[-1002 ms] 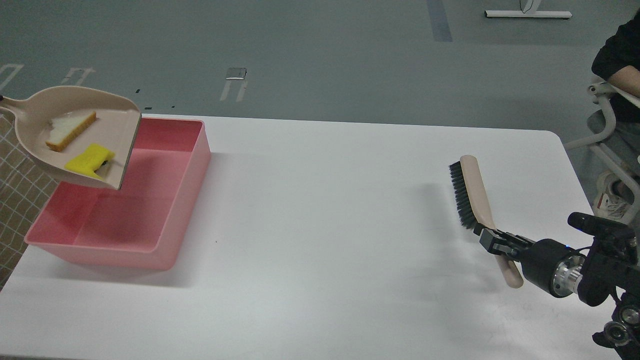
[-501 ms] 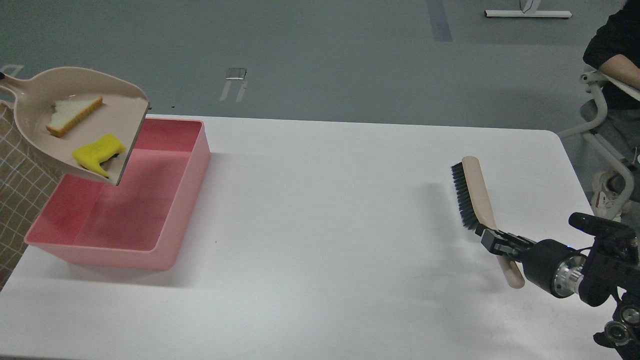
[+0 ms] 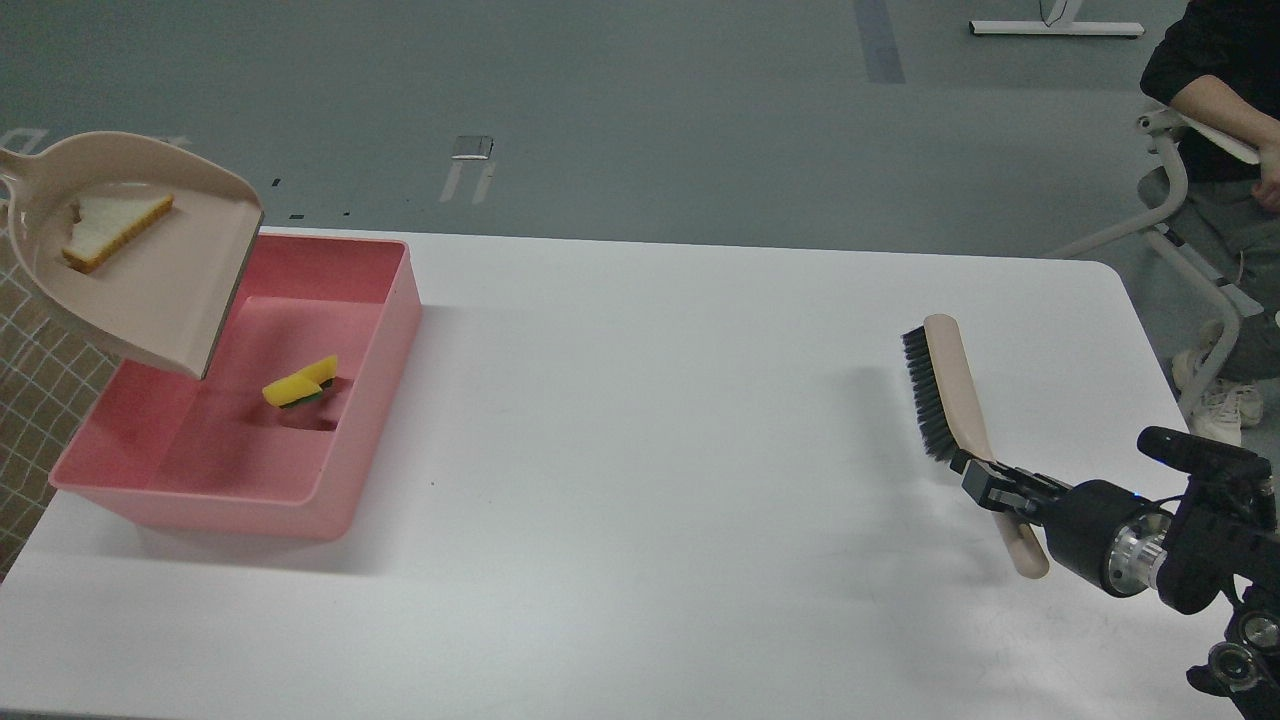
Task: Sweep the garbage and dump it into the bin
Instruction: 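Tilt the dustpan with the left gripper to dump contents into the bin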
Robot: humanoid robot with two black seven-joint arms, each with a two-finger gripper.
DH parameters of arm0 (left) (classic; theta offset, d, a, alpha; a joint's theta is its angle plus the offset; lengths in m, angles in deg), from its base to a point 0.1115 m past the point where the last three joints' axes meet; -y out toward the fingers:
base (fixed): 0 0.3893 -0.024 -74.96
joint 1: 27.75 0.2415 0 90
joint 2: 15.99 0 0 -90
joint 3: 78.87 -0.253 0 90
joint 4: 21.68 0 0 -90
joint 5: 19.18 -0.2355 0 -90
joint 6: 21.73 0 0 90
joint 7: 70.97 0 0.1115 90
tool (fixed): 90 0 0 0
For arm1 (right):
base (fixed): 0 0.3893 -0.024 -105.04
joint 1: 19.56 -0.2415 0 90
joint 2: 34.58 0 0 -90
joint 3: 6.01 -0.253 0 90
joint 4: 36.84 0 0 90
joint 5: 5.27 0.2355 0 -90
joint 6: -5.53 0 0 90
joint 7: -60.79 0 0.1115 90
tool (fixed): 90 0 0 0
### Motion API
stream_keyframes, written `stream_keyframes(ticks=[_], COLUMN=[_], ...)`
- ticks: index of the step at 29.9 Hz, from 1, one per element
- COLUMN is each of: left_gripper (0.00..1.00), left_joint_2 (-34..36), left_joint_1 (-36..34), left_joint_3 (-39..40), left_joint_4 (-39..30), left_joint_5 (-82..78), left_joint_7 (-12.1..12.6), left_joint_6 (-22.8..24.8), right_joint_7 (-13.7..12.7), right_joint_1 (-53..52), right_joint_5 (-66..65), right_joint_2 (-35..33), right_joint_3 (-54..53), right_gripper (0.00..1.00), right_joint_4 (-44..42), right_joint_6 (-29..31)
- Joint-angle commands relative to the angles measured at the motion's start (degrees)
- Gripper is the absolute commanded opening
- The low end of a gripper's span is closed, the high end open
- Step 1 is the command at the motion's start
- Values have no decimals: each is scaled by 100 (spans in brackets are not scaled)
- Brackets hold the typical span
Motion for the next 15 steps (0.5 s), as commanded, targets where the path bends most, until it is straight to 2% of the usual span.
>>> stream_keyframes(ticks=[1, 9, 15], left_gripper=[2, 2, 2], left_joint_2=[73, 292, 416], left_joint_1=[0, -79, -79], left_joint_3=[6, 15, 15], left_joint_4=[-9, -210, -606], left_joint_5=[-134, -240, -292], left_joint_7=[0, 0, 0], left_joint_6=[-139, -174, -447], right_joint_7=[9, 9, 52], right_joint_1=[0, 0, -8], right_joint_5=[0, 0, 0], right_joint_2=[4, 4, 4], right_joint_3=[-9, -17, -26], right_gripper=[19, 19, 19], right_joint_4=[-3, -11, -29], right_joint_6=[0, 0, 0])
